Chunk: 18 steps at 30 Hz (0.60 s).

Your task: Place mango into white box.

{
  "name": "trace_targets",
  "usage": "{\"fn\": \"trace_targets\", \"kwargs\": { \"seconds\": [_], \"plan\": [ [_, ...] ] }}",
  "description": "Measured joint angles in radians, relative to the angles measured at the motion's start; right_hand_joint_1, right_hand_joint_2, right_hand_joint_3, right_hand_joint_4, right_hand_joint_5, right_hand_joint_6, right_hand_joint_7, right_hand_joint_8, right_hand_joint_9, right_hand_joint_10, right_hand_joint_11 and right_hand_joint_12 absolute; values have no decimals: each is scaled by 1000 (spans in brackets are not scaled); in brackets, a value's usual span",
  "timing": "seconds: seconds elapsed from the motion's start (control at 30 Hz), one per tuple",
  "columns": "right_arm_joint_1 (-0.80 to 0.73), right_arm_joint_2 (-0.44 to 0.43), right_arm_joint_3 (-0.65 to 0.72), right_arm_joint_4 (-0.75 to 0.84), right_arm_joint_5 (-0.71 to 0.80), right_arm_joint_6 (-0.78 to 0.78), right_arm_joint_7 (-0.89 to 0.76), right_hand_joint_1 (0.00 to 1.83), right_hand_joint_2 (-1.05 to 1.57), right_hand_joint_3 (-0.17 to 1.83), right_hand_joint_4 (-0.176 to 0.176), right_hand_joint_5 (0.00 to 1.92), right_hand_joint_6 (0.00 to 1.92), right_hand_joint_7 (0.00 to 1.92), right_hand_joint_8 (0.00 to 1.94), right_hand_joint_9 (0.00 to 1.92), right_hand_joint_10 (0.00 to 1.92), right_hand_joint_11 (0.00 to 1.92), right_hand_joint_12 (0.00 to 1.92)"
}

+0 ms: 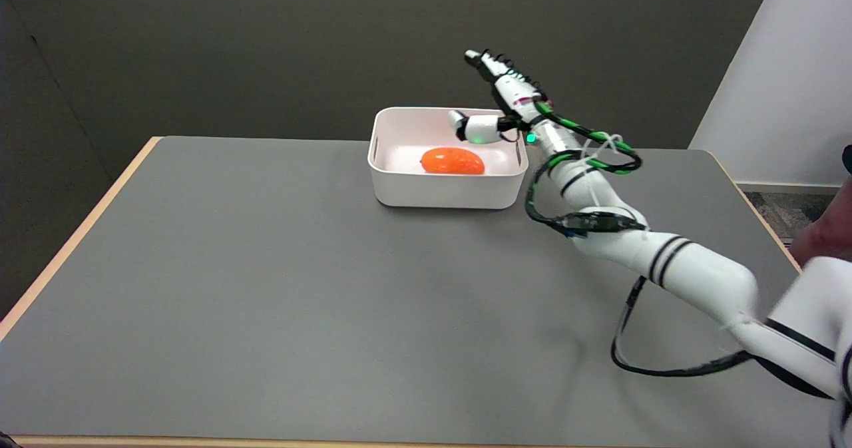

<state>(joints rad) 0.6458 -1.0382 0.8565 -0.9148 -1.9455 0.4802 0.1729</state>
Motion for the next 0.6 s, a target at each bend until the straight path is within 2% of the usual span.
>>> {"fn": "trace_targets", "kwargs": {
  "seconds": [0.07,0.1,0.2,0.3,0.37,0.43,0.5,0.57,0.6],
  "plan": [
    [-34,25,28,-47,-11,15,22,473,700,1023,62,159,434,195,295,152,592,10,981],
    [-52,35,43,-70,-16,20,31,455,723,1016,62,190,499,243,333,194,616,20,1001],
    [-128,65,111,-161,-30,42,69,470,774,1000,63,239,709,359,439,306,704,60,1030],
    [-217,80,191,-261,-41,63,105,609,845,883,83,321,1105,539,671,472,948,165,1201],
    [-283,81,248,-333,-47,76,130,666,875,838,90,370,1204,589,801,522,1031,203,1266],
    [-345,76,303,-400,-53,90,157,794,1203,328,132,552,1651,667,1012,625,1204,303,1513],
    [-414,65,361,-473,-58,104,188,826,1202,383,53,535,1717,760,1092,719,1237,271,1615],
    [-470,53,407,-531,-62,115,216,834,1151,428,87,586,1671,763,1411,774,1553,159,1892],
    [-499,46,428,-558,-63,121,230,838,1140,442,89,594,1667,763,1485,782,1627,144,1921]
  ]
}}
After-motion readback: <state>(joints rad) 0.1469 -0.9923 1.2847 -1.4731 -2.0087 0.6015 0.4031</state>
